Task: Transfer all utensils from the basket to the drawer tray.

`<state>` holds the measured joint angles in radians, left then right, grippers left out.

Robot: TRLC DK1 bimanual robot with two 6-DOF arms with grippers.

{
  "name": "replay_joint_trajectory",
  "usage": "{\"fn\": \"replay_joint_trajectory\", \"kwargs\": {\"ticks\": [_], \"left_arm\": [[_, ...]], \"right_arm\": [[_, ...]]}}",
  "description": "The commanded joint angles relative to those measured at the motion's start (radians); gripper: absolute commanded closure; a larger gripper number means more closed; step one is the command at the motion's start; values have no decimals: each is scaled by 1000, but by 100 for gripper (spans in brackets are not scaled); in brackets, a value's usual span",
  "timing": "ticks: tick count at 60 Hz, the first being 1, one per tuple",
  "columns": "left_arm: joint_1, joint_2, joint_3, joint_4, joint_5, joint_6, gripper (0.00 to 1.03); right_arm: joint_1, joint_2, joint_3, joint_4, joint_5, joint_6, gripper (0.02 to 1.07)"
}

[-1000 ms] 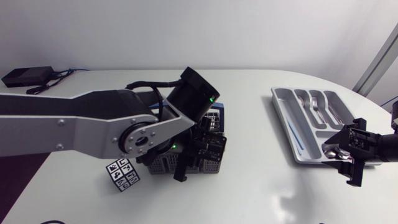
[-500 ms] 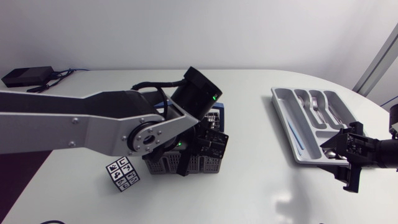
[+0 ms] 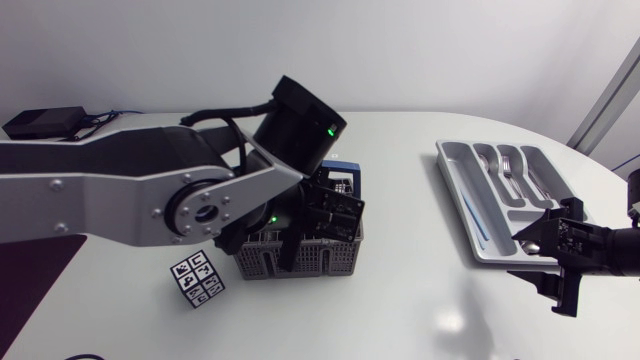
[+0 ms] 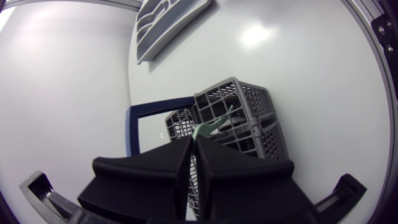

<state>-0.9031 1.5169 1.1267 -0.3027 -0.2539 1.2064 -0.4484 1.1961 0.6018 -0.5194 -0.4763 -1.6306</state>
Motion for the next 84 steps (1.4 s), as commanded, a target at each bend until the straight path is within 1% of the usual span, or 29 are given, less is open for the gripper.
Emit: {"fn": "replay_joint_trajectory", "kwargs": {"ticks": [1, 18, 28, 30, 32, 39, 43, 49, 52, 57, 61, 65, 68, 70, 72, 74, 79, 84], "left_arm": [[7, -43, 28, -16, -10, 38, 100], [-20, -147, 53, -98, -16, 32, 100], [-37, -187, 104, -217, -15, -28, 100], [-42, -190, 120, -240, -15, -54, 100], [-42, -190, 159, -291, -12, -107, 100], [-46, -190, 229, -386, -1, -232, 100], [-45, -190, 257, -421, 7, -300, 100], [-43, -184, 291, -457, 21, -406, 100], [-42, -170, 314, -489, 22, -473, 100], [-37, -144, 329, -523, 48, -600, 100], [-36, -116, 341, -547, 87, -705, 100], [-33, -87, 357, -567, 123, -811, 100], [-31, -63, 369, -575, 140, -854, 100], [-31, -55, 378, -581, 153, -870, 100], [-25, -40, 390, -582, 185, -916, 100], [-10, -18, 407, -587, 217, -964, 100], [12, 26, 441, -607, 289, -1027, 100], [29, 55, 459, -605, 321, -1073, 100]], "right_arm": [[14, -27, -25, -22, -10, 18, 29], [66, -116, -19, -90, -16, 61, 27], [132, -191, -8, -148, -16, 126, 25], [155, -214, -8, -159, -16, 155, 25], [177, -236, -4, -166, -16, 192, 21], [257, -313, 4, -191, -19, 314, 21], [304, -355, 6, -197, -21, 394, 18], [405, -423, 19, -203, -19, 537, 18], [458, -446, 33, -202, -18, 624, 18], [548, -477, 55, -186, -8, 764, 18], [637, -494, 61, -146, 31, 879, 19], [752, -495, 69, -93, 99, 991, 19], [830, -495, 70, -54, 157, 1049, 19], [860, -495, 72, -39, 174, 1071, 19], [904, -489, 75, -13, 206, 1106, 19], [949, -480, 73, 15, 249, 1135, 19], [1070, -452, 69, 68, 355, 1190, 20], [1162, -420, 53, 128, 466, 1207, 22]]}}
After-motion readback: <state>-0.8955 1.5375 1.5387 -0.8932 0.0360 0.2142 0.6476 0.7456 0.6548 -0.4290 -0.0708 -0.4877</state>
